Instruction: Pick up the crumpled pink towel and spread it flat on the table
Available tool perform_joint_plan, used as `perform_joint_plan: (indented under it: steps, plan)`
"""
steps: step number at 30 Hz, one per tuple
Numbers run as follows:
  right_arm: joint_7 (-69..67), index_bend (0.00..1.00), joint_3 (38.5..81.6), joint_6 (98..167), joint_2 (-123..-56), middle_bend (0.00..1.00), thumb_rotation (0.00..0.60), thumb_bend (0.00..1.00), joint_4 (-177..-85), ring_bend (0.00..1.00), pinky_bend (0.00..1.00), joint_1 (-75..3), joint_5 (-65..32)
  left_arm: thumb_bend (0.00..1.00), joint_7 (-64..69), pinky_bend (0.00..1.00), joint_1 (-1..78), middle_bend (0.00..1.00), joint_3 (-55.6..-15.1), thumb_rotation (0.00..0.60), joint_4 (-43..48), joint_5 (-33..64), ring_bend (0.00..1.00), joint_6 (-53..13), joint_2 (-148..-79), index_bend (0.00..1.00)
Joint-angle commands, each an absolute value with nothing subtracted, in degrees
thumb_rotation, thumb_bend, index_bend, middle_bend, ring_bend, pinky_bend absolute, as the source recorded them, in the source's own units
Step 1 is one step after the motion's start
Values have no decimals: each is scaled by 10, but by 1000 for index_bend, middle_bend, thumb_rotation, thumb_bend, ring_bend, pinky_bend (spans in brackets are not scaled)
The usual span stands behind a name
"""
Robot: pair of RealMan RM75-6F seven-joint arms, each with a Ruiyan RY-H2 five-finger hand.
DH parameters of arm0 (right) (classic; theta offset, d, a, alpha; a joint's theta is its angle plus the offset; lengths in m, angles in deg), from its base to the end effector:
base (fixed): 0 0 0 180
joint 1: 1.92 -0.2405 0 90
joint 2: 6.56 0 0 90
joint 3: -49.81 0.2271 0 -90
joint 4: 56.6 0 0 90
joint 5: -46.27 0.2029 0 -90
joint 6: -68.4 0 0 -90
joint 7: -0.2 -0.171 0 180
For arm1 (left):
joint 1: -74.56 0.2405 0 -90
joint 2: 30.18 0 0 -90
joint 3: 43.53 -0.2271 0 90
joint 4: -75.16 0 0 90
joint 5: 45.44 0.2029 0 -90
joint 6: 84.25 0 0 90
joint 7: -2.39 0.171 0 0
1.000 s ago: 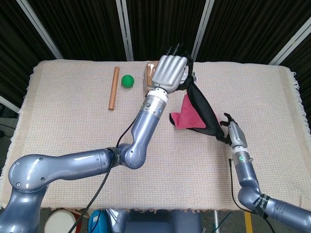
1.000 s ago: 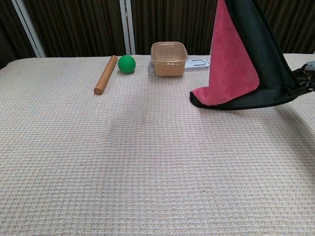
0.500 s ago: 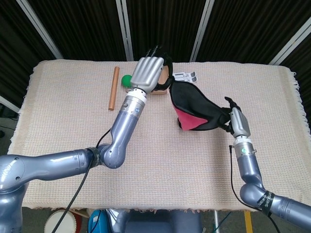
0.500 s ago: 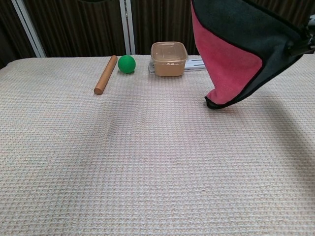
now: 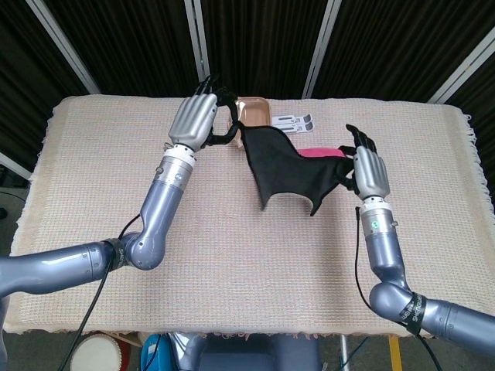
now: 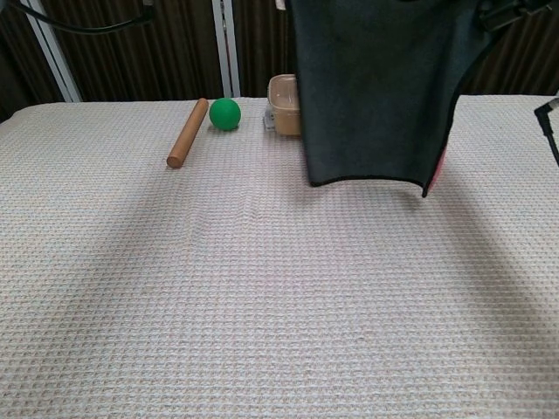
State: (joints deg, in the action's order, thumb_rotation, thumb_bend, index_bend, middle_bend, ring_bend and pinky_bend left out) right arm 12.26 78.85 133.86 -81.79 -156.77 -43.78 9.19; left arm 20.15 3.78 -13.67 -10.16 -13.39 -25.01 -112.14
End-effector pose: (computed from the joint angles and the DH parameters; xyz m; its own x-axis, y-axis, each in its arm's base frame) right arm -0.1073 -0.3962 0.1148 -0.1082 -0.0322 0.9936 -0.9941 0.0098 -0.1080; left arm 0.0636 0.4454 0.0916 0.0158 0.0522 0.9985 0.9448 -0.3278 0.0022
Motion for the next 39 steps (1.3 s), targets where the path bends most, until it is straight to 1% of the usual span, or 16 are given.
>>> perform_joint_plan:
  steps: [1, 5, 8, 16, 20, 23, 27, 33, 39]
  plan:
    - [142, 671, 797, 1351, -832, 97, 600, 611, -1552, 0, 0, -459, 98, 536, 179, 95, 56, 285, -145, 600, -93, -122, 22, -251, -1122, 612]
    - [156, 671, 809, 1358, -849, 97, 600, 612, -1530, 0, 0, -481, 116, 536, 161, 95, 70, 285, -162, 600, -71, -105, 22, -259, -1132, 611]
    - [163, 671, 817, 1361, -861, 96, 600, 612, -1507, 0, 0, -496, 126, 536, 142, 95, 78, 285, -167, 600, -51, -92, 22, -261, -1143, 608]
    - [171, 671, 832, 1344, -882, 96, 600, 612, -1425, 0, 0, -530, 142, 536, 82, 96, 90, 287, -162, 600, -6, -59, 22, -262, -1181, 606]
    - [166, 671, 829, 1337, -883, 97, 600, 612, -1408, 0, 0, -530, 139, 537, 67, 95, 94, 287, -165, 600, 5, -40, 22, -265, -1191, 606]
    - [162, 671, 815, 1332, -880, 96, 600, 611, -1408, 0, 0, -517, 137, 536, 58, 95, 102, 288, -169, 600, -2, -29, 22, -262, -1194, 607]
    - [147, 671, 788, 1328, -872, 96, 600, 612, -1424, 0, 0, -485, 135, 536, 43, 95, 128, 288, -181, 600, -46, -16, 22, -249, -1191, 608]
    - [122, 671, 726, 1326, -858, 96, 600, 612, -1476, 0, 0, -425, 106, 536, 34, 95, 183, 288, -227, 600, -145, 15, 22, -219, -1179, 609]
    - [93, 671, 672, 1333, -857, 96, 600, 612, -1519, 0, 0, -378, 50, 537, 27, 95, 237, 288, -278, 600, -228, 46, 22, -188, -1173, 609]
